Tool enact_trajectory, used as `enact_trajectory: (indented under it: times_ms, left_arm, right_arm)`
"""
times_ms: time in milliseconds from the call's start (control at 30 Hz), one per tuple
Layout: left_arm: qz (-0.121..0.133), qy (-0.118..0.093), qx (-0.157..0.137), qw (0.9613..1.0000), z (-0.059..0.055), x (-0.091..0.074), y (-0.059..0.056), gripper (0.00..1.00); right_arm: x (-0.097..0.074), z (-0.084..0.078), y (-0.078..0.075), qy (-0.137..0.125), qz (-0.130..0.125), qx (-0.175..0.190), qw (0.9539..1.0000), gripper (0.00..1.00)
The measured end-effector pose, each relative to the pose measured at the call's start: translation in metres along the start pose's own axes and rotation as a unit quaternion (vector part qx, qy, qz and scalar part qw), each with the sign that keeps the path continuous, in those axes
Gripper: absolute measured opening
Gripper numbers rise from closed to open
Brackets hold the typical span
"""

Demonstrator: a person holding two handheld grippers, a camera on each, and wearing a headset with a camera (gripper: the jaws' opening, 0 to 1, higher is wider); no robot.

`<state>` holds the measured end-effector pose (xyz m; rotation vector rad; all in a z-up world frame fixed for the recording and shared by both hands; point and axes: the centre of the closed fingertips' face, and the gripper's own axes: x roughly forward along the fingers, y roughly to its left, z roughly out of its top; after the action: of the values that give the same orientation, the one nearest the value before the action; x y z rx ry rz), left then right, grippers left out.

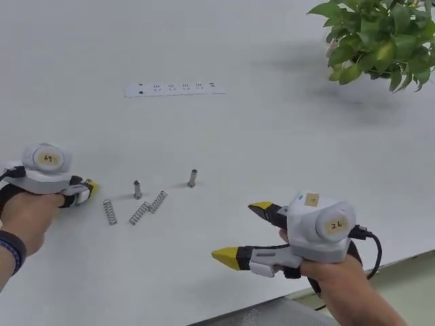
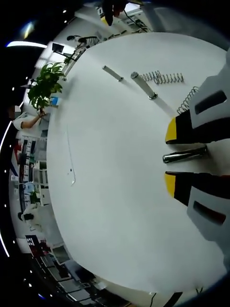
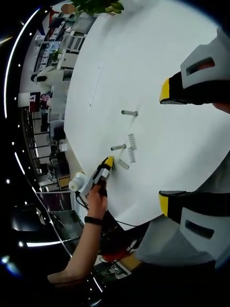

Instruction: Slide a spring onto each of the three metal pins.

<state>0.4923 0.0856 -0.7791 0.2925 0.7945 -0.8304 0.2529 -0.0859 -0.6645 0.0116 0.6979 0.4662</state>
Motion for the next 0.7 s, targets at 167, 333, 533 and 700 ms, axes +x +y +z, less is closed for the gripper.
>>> enact_trajectory:
  times_ms: [167, 333, 533, 700]
  left_arm:
    - [0.006, -0.002, 0.008, 0.9999, 0.004, -0.005, 0.000, 0.02]
    - [0.018, 0.003, 0.035, 0.9992, 0.004, -0.004, -0.002, 0.00]
    - [0.012, 0.007, 0.004, 0.9999, 0.002, -0.005, 0.000, 0.00]
    - [0.013, -0.002, 0.001, 0.9999, 0.003, -0.013, -0.001, 0.00]
  right_arm:
    - [0.000, -0.002, -0.001, 0.002, 0.000, 0.001, 1.0000, 0.72]
    - [0.001, -0.001, 0.000, 0.000, 0.000, 0.002, 1.0000, 0.72]
    - [0.000, -0.001, 0.000, -0.002, -0.001, 0.003, 1.0000, 0.72]
    - [-0.002, -0.002, -0.001, -0.004, -0.003, 0.006, 1.0000, 0.72]
